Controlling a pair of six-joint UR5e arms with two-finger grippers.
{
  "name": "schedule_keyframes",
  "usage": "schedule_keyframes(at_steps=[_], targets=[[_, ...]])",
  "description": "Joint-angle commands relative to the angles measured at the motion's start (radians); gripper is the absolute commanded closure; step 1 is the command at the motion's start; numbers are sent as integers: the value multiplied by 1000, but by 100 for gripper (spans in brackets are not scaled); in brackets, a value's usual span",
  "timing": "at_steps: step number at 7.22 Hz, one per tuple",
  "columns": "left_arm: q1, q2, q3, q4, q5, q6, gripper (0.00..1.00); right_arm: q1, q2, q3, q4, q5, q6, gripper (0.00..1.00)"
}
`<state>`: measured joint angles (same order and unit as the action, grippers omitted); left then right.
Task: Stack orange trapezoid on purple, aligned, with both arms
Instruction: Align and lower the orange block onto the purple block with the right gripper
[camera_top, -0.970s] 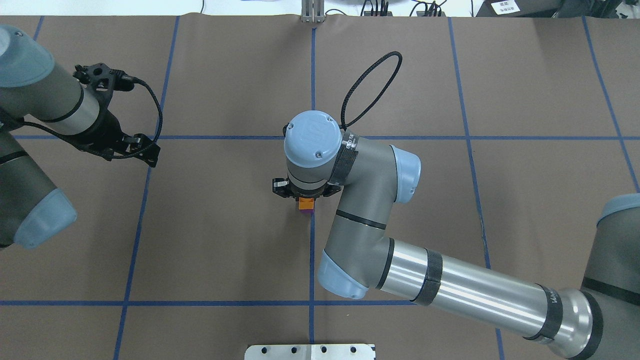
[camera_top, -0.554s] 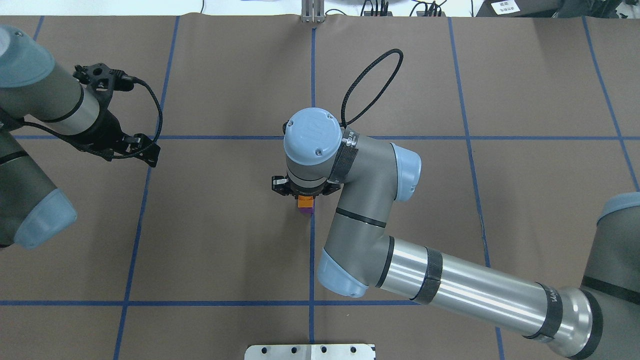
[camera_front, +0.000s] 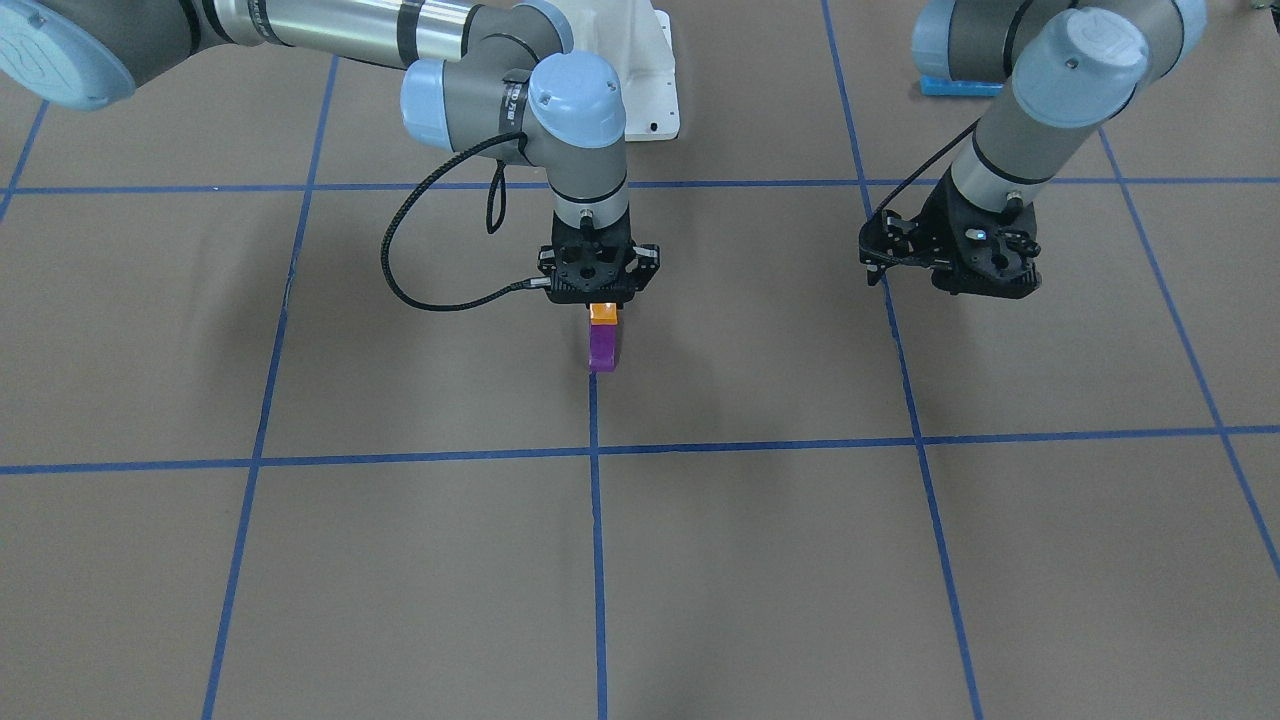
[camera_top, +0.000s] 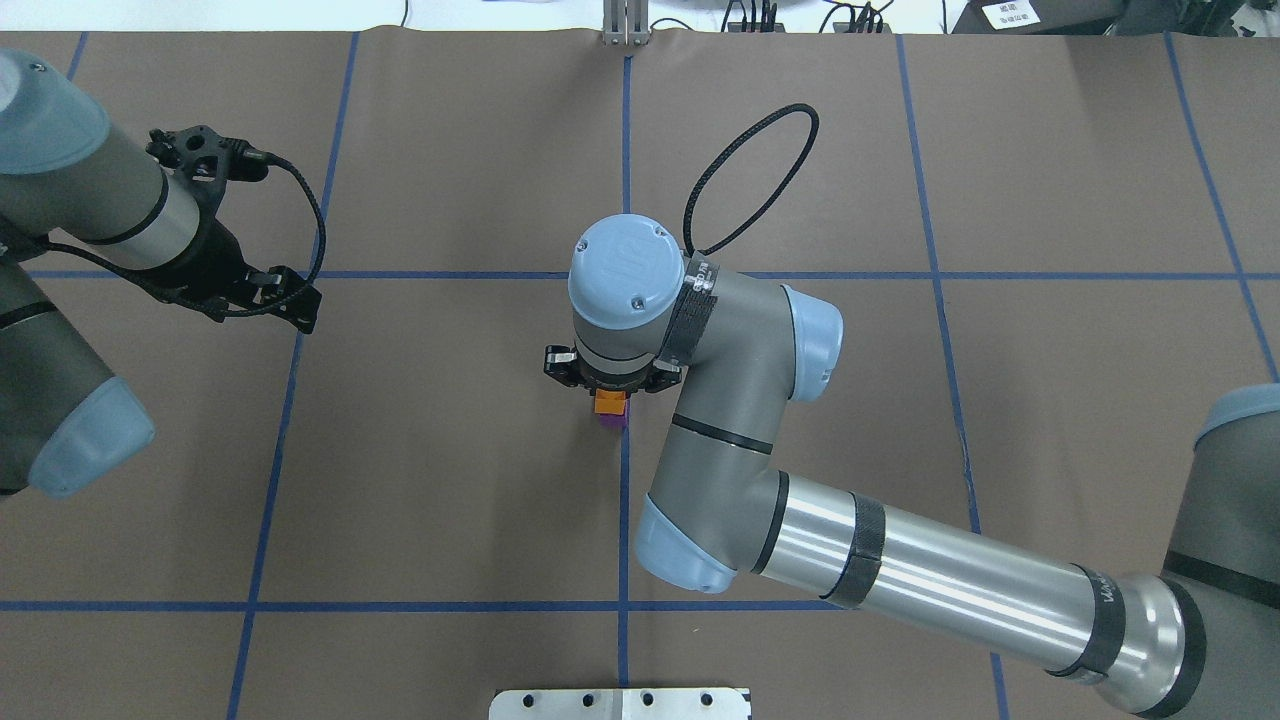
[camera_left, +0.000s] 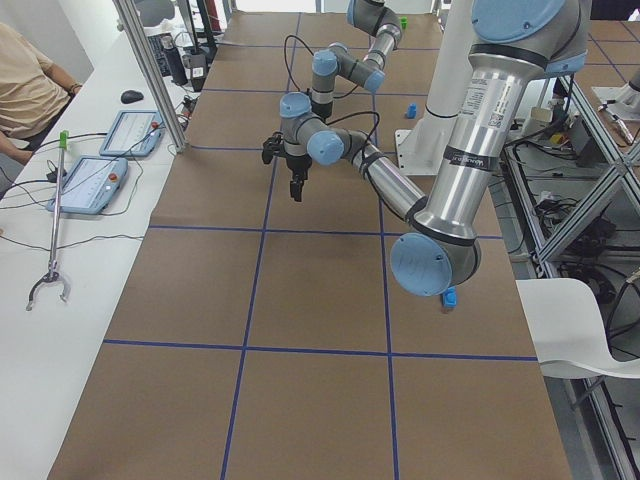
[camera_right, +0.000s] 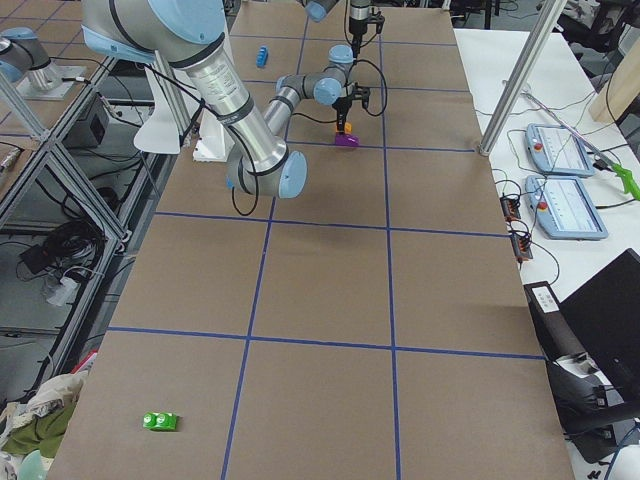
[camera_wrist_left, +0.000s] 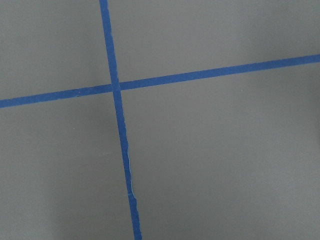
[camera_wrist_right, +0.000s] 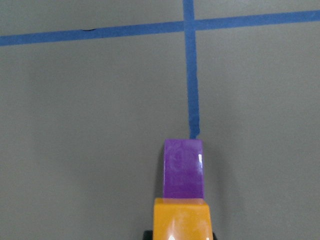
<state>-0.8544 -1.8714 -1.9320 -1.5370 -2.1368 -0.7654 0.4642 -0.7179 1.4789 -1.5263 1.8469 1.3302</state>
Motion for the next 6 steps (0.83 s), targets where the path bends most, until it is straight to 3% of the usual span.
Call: schedule_keyframes(at_steps=[1,6], targets=[[0,0,-1,0,0,-2,0,-1,0,-3,0,0,27,100],[0,0,-1,0,0,-2,0,-10,0,-34,0,-2,29,100]])
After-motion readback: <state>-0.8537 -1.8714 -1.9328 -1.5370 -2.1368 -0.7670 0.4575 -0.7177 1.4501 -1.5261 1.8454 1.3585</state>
